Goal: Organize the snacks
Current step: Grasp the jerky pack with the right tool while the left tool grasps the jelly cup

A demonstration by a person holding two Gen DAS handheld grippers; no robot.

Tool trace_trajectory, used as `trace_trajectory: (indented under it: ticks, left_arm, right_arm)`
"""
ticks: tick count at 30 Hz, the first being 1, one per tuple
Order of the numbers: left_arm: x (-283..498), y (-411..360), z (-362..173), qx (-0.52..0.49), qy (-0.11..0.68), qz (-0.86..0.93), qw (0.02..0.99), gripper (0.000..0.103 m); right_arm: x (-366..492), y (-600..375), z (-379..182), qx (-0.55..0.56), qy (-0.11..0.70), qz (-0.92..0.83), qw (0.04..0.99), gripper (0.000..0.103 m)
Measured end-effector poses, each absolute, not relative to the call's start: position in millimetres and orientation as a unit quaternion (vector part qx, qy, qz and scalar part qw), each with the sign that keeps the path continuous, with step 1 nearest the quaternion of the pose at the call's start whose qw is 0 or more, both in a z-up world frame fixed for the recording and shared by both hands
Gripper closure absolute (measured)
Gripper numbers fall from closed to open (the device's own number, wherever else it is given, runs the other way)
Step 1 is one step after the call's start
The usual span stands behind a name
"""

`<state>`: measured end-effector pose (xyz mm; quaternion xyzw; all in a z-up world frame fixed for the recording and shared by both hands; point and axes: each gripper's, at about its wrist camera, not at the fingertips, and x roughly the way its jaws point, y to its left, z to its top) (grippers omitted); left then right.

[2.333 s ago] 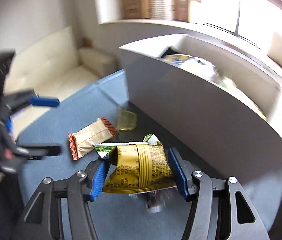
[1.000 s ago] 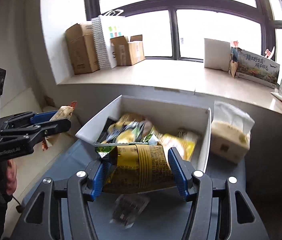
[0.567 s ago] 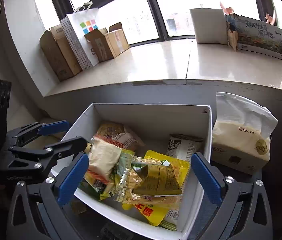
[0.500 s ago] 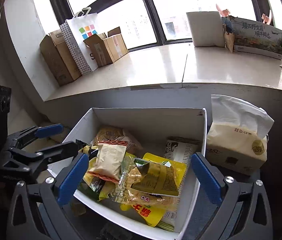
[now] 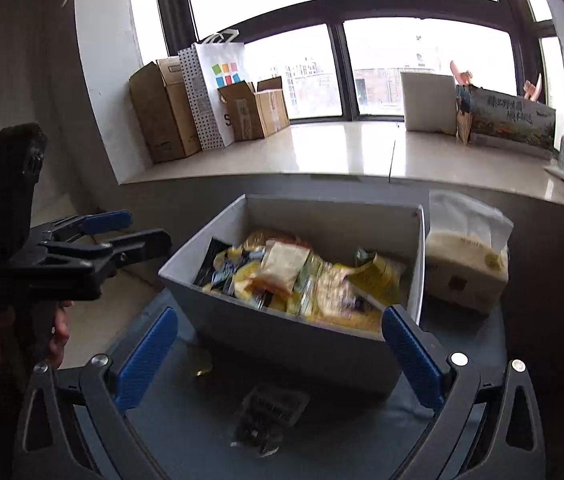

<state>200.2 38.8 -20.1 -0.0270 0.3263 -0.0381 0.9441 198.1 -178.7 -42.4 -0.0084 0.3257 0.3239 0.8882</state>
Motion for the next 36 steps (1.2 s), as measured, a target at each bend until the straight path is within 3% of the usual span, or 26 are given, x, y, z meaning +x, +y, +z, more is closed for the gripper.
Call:
trace_trajectory:
  ticks: [9,23,24,26,27,36]
  left_arm:
    - [109,46,-82,-0.082,0.349,-0.023,0.933,0.000]
    - [89,70,-108,-0.109,0.380,-0.027,0.918,0.000]
    - [90,70,-109,-0.111,0.381,-0.029,0.917,0.000]
    - [92,71,-112,-0.111,0.383,-0.028,0.917,0.000]
    - [94,70,-114,-0.110,0.385,-0.030,0.916,0.000]
    - [120,58,-131,-0.060,0.405,-0.036,0.911,0.000]
  right_arm:
    - [153,-170,-145,-0.008,0.423,0.232,0.876,0.000]
    - [194,-101,-193,-0.086,0.455,0.202,0.863,0.000]
    - [195,-100,-193,-0.087,0.455,0.204,0.862,0.002]
    - [194,-100,-192,-0.098,0.448,0.208,0.864,0.017]
    - [192,-100,-191,-0.107,0.441,0.209,0.867,0.034]
    - [189,-104,-187,-0.097,0.444,0.232,0.860,0.044]
